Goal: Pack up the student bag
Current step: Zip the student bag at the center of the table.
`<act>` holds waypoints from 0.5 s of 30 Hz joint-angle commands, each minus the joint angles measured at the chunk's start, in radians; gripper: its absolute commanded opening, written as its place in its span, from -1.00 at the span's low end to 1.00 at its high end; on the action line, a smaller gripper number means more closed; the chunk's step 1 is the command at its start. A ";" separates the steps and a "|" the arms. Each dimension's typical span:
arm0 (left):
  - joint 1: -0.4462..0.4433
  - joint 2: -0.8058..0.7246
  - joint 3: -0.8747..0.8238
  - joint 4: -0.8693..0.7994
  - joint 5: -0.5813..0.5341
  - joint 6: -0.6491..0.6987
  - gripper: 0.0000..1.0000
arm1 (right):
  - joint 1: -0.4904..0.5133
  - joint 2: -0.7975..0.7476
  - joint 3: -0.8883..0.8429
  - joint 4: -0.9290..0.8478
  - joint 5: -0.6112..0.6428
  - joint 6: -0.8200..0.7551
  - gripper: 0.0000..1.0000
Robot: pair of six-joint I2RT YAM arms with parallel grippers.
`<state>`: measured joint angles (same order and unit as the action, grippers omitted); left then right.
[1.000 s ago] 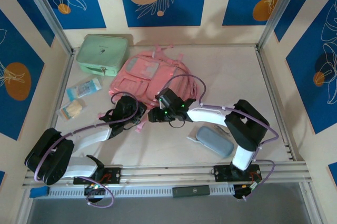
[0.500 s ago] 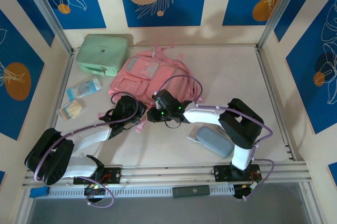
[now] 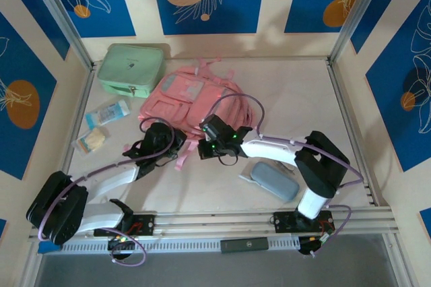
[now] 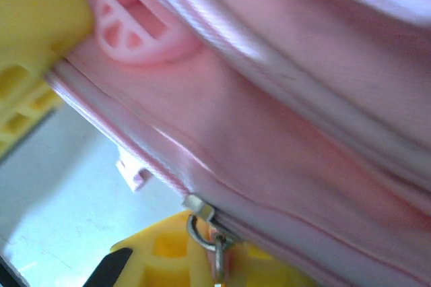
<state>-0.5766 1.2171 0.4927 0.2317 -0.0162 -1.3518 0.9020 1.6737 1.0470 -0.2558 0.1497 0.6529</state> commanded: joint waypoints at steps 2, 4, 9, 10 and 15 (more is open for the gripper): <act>0.096 -0.074 -0.012 -0.053 0.032 0.090 -1.00 | -0.049 -0.097 -0.013 -0.206 -0.034 -0.097 -1.00; 0.163 -0.106 -0.026 -0.088 0.087 0.128 -1.00 | -0.056 -0.136 -0.026 -0.266 -0.022 -0.140 -1.00; 0.324 -0.136 -0.010 -0.209 0.237 0.244 -1.00 | -0.086 -0.208 -0.053 -0.330 -0.017 -0.183 -1.00; 0.344 -0.136 -0.012 -0.205 0.267 0.254 -1.00 | -0.080 -0.208 -0.045 -0.343 -0.016 -0.194 -1.00; 0.375 -0.108 0.028 -0.229 0.325 0.301 -1.00 | 0.039 -0.172 0.048 -0.399 -0.030 -0.250 -1.00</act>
<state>-0.2337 1.1027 0.4740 0.0204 0.2817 -1.1267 0.8913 1.4982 1.0424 -0.5674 0.1356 0.4545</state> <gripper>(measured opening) 0.068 0.049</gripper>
